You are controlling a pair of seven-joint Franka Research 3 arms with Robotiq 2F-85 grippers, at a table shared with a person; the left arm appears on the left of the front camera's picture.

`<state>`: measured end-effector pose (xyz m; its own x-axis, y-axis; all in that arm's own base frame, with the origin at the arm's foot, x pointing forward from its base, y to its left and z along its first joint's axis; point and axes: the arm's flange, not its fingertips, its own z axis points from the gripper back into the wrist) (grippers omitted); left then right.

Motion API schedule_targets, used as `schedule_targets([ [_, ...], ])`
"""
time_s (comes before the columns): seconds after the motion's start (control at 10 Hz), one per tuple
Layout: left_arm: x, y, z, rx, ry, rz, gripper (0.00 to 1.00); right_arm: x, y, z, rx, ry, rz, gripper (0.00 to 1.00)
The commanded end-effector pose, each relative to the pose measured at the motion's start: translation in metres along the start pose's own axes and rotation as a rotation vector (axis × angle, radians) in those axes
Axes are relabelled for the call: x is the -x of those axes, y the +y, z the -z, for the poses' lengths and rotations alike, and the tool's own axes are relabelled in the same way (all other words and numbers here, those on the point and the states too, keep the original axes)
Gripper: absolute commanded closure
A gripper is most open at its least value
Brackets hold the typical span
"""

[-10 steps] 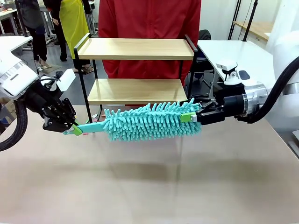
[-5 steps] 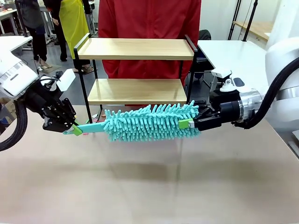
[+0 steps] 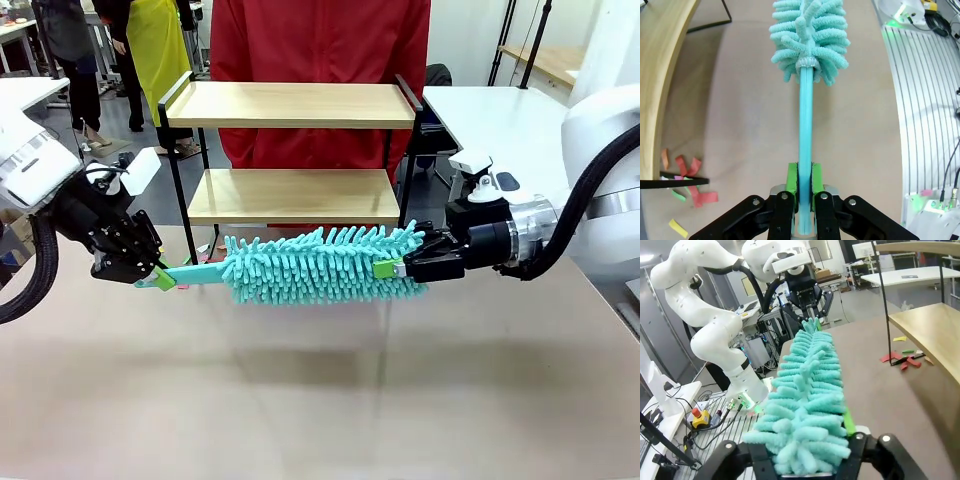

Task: Clean the shelf.
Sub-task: Hand the Duster back to the human.

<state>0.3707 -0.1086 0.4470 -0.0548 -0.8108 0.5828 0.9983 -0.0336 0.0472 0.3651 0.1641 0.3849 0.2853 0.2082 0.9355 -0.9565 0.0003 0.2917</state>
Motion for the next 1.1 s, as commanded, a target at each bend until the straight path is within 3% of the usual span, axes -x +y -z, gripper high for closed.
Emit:
schedule_targets([
  [0.0, -0.0022, 0.0004, -0.0007, 0.006, -0.012, 0.0, 0.87, -0.0015, -0.004, 0.0038, -0.014, 0.041, -0.058, 1.0],
  [0.1, -0.0022, 0.0004, -0.0007, 0.006, -0.012, 0.0, 0.87, -0.0019, -0.0042, 0.0036, -0.021, 0.049, -0.062, 0.88],
  [0.2, -0.0022, 0.0004, -0.0007, 0.006, -0.012, 0.0, 0.87, -0.003, -0.0042, 0.0041, -0.028, 0.058, -0.069, 0.97],
  [0.3, -0.0022, 0.0004, -0.0007, 0.006, -0.012, 0.0, 0.87, -0.004, -0.0045, 0.0042, -0.029, 0.06, -0.072, 1.0],
  [0.7, -0.0022, 0.0004, -0.0007, 0.006, -0.012, 0.0, 0.87, -0.007, -0.0041, 0.0067, -0.055, 0.05, -0.116, 1.0],
  [0.8, -0.0022, 0.0004, -0.0007, 0.006, -0.012, 0.0, 0.87, -0.0059, -0.0008, -0.0009, -0.023, 0.058, -0.054, 1.0],
  [0.9, 0.0, -0.0008, 0.0006, 0.008, -0.001, 0.0, 0.29, -0.0059, -0.0008, -0.0009, -0.023, 0.058, -0.054, 1.0],
  [1.0, -0.0018, -0.0004, -0.0017, 0.006, -0.051, -0.019, 0.29, -0.0059, -0.0008, -0.0009, -0.023, 0.058, -0.054, 1.0],
])
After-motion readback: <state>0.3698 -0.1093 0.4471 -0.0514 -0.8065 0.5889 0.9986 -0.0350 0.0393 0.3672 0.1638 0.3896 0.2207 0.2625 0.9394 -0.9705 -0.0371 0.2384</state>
